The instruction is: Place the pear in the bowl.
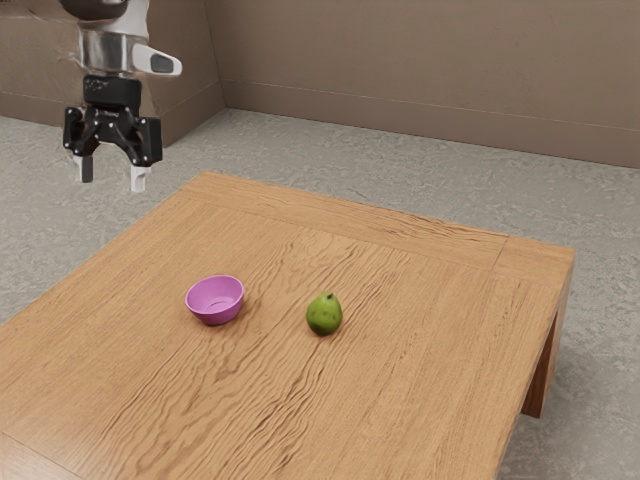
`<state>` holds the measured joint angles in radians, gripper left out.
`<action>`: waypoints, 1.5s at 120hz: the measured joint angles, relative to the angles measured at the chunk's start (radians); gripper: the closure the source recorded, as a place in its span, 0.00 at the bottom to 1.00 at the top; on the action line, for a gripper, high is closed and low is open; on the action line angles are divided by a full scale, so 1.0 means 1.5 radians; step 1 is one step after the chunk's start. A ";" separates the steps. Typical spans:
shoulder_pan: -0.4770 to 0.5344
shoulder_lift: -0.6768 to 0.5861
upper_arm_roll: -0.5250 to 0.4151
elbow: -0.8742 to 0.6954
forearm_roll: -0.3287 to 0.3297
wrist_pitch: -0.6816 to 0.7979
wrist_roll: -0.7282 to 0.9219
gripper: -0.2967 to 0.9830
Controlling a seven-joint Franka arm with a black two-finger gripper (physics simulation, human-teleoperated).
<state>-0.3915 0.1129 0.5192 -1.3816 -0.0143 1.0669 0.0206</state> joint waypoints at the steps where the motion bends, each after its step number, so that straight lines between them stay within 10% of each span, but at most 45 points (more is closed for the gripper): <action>1: 0.000 0.000 0.001 -0.002 0.000 0.013 0.000 0.23; 44: -0.005 0.002 0.002 -0.022 0.002 0.271 0.012 0.23; 111: -0.009 0.060 -0.002 -0.351 -0.057 0.617 0.017 0.23; 180: -0.053 0.192 -0.081 -0.250 -0.156 0.706 0.009 0.23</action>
<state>-0.4713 0.4004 0.3979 -1.7561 -0.2477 2.1264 0.0348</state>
